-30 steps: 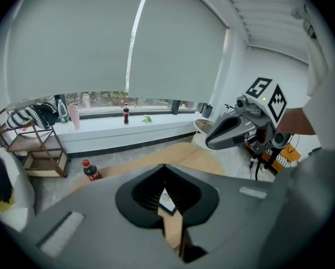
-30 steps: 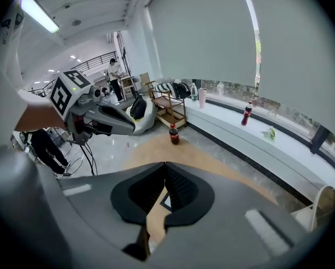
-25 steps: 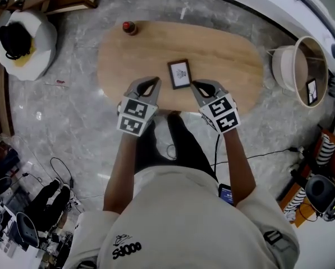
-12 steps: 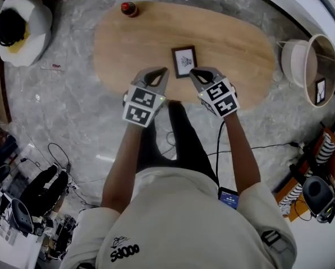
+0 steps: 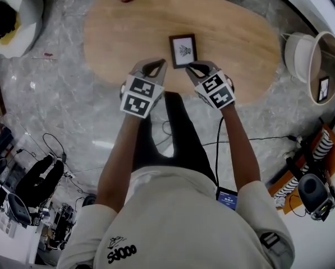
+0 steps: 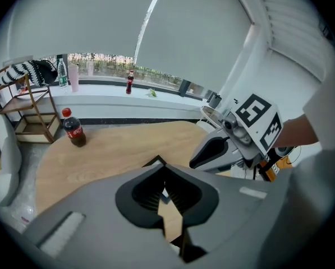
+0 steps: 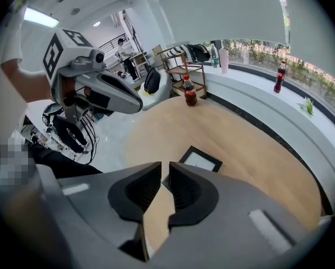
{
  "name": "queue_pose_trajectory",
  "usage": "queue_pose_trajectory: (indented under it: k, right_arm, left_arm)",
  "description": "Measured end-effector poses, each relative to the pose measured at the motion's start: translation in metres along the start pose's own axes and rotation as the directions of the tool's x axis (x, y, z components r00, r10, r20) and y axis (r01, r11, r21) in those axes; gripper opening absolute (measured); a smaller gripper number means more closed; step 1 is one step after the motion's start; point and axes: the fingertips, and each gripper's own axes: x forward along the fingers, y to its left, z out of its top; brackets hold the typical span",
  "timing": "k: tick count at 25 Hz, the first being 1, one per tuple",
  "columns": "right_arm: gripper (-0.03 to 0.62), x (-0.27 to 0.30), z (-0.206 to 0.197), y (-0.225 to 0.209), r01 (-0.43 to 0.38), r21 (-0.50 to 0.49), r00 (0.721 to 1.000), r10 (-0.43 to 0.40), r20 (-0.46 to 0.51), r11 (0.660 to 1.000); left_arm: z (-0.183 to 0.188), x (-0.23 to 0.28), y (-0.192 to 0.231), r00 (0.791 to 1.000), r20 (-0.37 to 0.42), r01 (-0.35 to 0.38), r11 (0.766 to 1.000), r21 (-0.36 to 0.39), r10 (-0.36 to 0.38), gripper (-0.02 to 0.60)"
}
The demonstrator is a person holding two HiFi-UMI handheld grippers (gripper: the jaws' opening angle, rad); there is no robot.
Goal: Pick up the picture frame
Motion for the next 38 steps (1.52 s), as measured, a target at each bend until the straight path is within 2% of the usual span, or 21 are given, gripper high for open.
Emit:
queue_pose_trajectory:
  k: [11,16,22,26,32,38]
  right_arm:
    - [0.081,0.062,-0.039,-0.012,-0.051,-0.082,0.992,0.041,-0.119,0.995]
    - [0.089,0.084,-0.062,-0.016,-0.066,-0.117,0.978,0.041,-0.204,0.991]
    - [0.121,0.103,-0.089,-0.012,-0.121,-0.17,0.951,0.066,-0.302,0.978]
    - [0.127,0.111,-0.099,-0.011,-0.129,-0.221,0.94,0.048,-0.337,0.967]
    - [0.114,0.12,-0.107,-0.018,-0.105,-0.331,0.924,-0.031,-0.382,0.938]
    - [0.112,0.122,-0.111,-0.019,-0.121,-0.459,0.904,-0.093,-0.417,0.88]
  left_arm:
    - [-0.036,0.032,0.007,0.998,-0.059,-0.001,0.997,-0.081,-0.004,0.012]
    - [-0.051,0.035,0.012,0.996,-0.089,-0.001,0.995,-0.098,-0.008,0.012]
    - [-0.065,0.038,0.015,0.995,-0.103,0.003,0.991,-0.131,-0.016,0.012]
    - [-0.074,0.037,0.014,0.995,-0.1,0.004,0.984,-0.178,-0.022,0.012]
    - [-0.088,0.037,0.018,0.994,-0.111,-0.004,0.981,-0.193,-0.017,0.012]
    - [-0.094,0.036,0.018,0.993,-0.118,-0.007,0.98,-0.199,-0.017,0.012]
